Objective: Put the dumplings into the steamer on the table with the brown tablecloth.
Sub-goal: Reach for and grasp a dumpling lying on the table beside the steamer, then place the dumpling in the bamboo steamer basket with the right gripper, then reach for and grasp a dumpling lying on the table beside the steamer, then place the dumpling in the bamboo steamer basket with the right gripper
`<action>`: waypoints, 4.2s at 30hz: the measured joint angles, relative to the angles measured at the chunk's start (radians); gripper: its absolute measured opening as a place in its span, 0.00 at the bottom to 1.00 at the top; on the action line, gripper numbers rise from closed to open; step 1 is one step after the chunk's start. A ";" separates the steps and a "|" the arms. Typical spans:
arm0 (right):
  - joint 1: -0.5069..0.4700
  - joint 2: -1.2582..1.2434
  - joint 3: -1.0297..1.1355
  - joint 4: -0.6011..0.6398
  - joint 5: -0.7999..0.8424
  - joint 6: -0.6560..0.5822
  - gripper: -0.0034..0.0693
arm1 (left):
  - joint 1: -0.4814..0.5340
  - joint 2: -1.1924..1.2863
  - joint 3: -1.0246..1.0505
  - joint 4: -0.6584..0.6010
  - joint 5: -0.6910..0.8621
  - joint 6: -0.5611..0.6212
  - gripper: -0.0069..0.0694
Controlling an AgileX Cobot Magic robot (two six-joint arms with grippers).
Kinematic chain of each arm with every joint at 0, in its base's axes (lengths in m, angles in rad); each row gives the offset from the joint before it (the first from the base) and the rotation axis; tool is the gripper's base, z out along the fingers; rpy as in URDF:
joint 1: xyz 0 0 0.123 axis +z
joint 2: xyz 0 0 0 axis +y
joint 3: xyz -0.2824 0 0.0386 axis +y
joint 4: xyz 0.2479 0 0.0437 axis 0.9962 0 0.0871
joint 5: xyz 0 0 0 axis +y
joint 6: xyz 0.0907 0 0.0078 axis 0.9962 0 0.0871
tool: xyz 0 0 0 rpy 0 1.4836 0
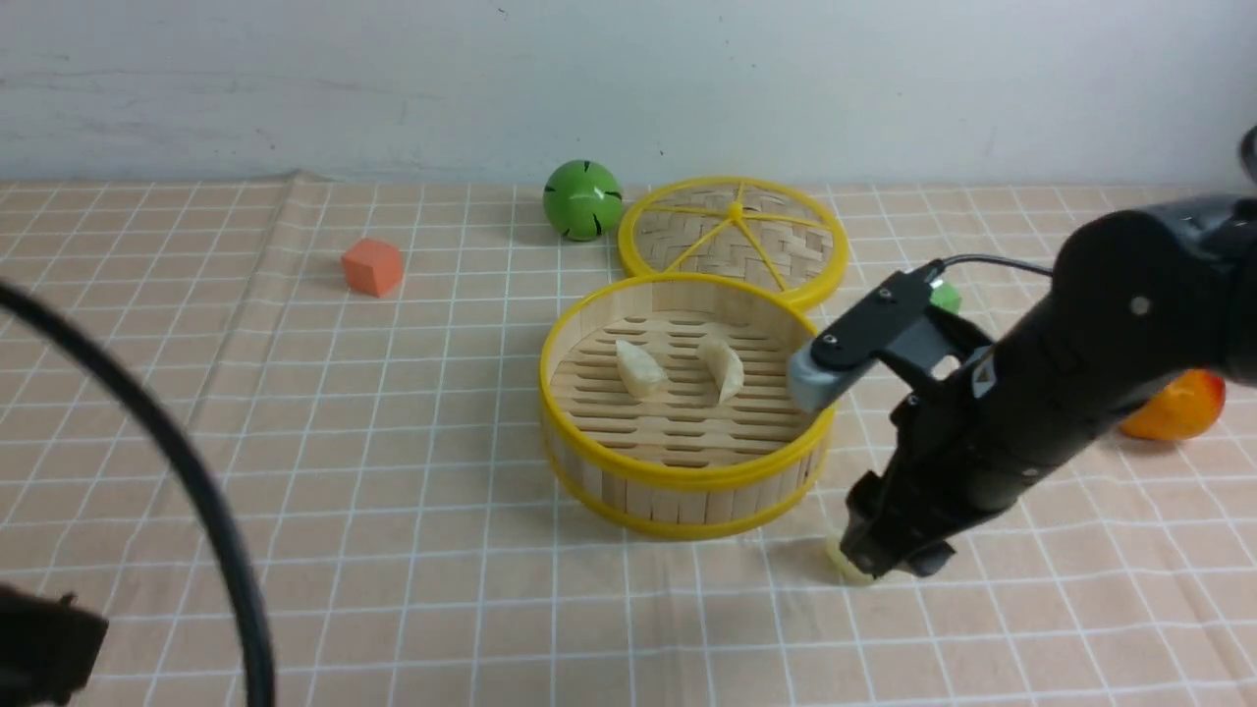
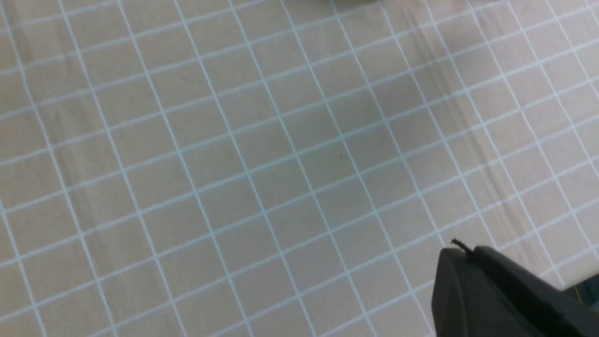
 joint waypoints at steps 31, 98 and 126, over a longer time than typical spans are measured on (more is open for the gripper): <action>0.006 0.259 -0.465 0.221 -0.013 0.000 0.39 | 0.000 -0.036 0.054 -0.016 0.000 -0.020 0.07; -0.213 0.399 -0.341 -0.010 0.099 0.656 0.78 | 0.000 -0.036 0.055 -0.017 -0.037 0.053 0.07; -0.135 0.317 -0.434 0.020 0.280 0.367 0.33 | 0.000 -0.036 0.055 -0.017 -0.050 0.053 0.07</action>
